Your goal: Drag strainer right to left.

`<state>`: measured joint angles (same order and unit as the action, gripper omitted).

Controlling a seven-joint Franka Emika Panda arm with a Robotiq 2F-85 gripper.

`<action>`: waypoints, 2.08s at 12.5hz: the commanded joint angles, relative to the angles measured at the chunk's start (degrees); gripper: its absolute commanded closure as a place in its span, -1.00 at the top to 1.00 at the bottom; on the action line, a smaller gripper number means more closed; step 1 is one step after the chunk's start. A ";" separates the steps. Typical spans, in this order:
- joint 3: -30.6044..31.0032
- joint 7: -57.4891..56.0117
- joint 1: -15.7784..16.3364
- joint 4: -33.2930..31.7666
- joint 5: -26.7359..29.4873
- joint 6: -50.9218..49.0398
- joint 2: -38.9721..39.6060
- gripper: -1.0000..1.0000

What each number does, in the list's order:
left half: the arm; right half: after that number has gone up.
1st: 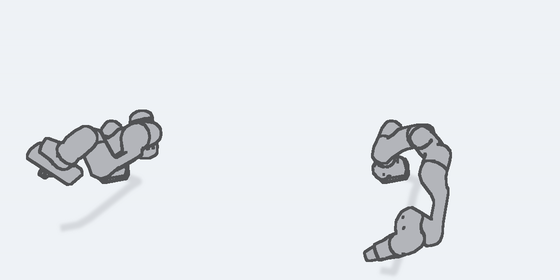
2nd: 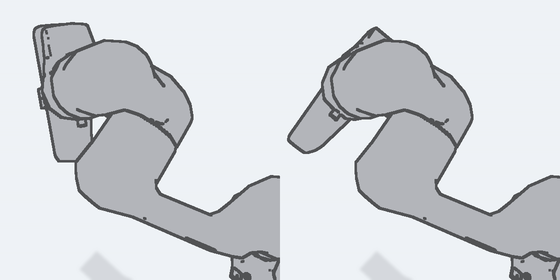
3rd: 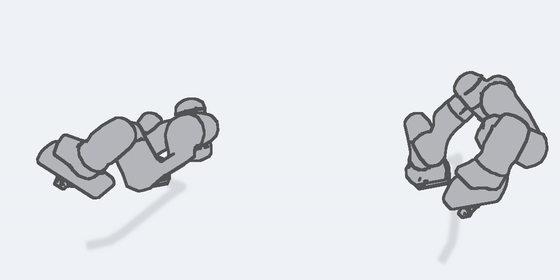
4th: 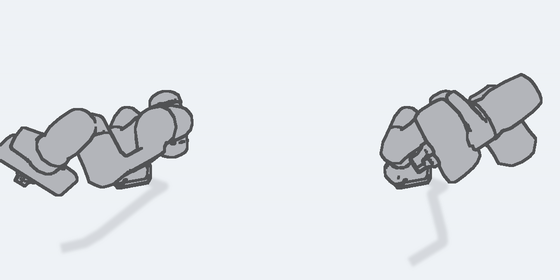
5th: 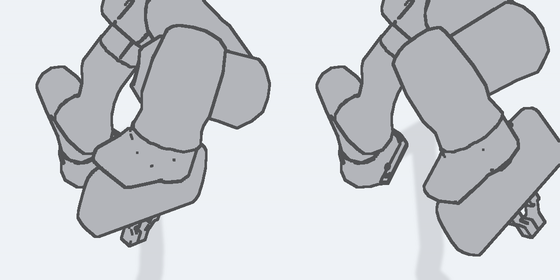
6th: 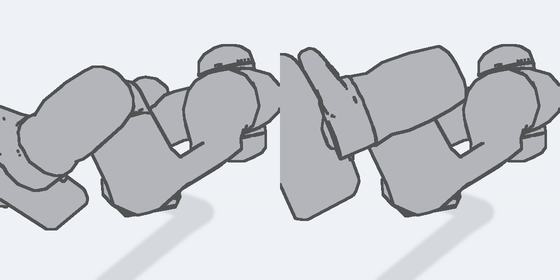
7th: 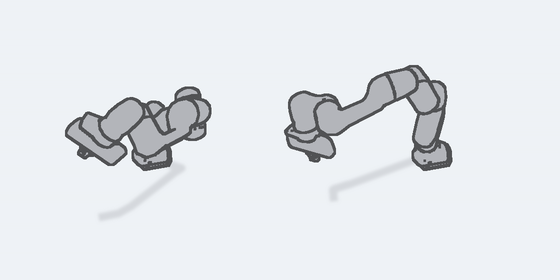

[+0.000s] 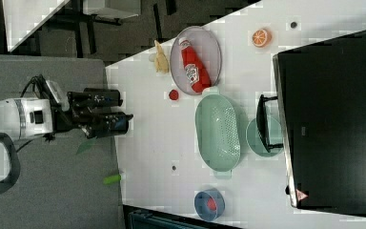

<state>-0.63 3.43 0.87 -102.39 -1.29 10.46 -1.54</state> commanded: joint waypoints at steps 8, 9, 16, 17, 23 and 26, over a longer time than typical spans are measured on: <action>-1.16 1.70 -2.26 -17.73 -1.41 -9.80 -21.06 1.00; -1.08 1.74 -2.25 -20.39 -1.41 -6.44 -20.64 1.00; -0.69 16.08 -2.23 -36.26 -1.40 23.58 -12.53 1.00; -0.47 19.57 -2.22 -37.50 -1.40 26.89 -10.36 1.00; 0.22 32.95 -2.17 -40.01 -1.40 42.66 5.77 1.00; 0.30 33.78 -2.00 -40.00 -1.32 49.96 13.06 1.00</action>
<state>0.43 33.88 -1.25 -142.34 -2.08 59.76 10.92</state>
